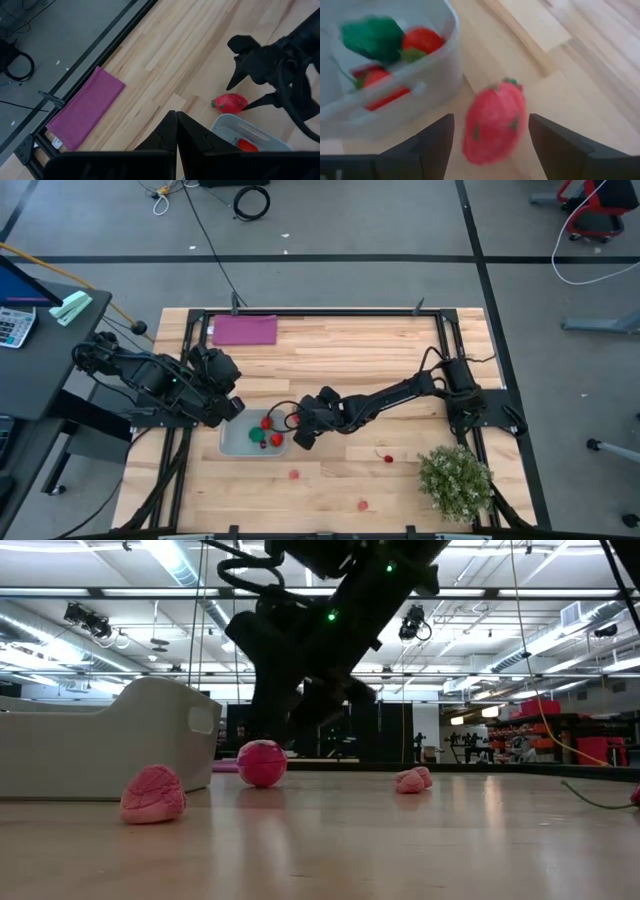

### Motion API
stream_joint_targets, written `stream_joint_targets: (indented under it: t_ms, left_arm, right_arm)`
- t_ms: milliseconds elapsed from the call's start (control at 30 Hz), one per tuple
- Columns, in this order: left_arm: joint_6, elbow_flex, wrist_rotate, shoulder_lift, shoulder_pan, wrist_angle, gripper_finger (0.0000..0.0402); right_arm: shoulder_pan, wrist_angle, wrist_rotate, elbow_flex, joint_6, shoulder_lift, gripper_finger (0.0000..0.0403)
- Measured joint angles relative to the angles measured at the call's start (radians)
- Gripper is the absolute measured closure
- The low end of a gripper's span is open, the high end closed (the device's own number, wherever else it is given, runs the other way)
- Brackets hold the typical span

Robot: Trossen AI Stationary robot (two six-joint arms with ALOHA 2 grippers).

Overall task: Pick and placing Produce into tupperware
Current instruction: Put the pink dragon fruit into the gray container

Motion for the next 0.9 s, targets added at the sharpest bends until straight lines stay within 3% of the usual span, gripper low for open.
stream_joint_targets:
  t_ms: [533, 900]
  left_arm:
    - [0.000, 0.000, 0.000, 0.000, 0.000, -0.001, 0.0380]
    - [0.001, 0.000, 0.000, 0.000, 0.000, -0.005, 0.0389]
  right_arm:
    - [-0.012, 0.086, 0.025, 0.002, -0.008, 0.117, 0.0138]
    - [-0.019, 0.131, 0.065, 0.002, -0.113, 0.109, 0.0138]
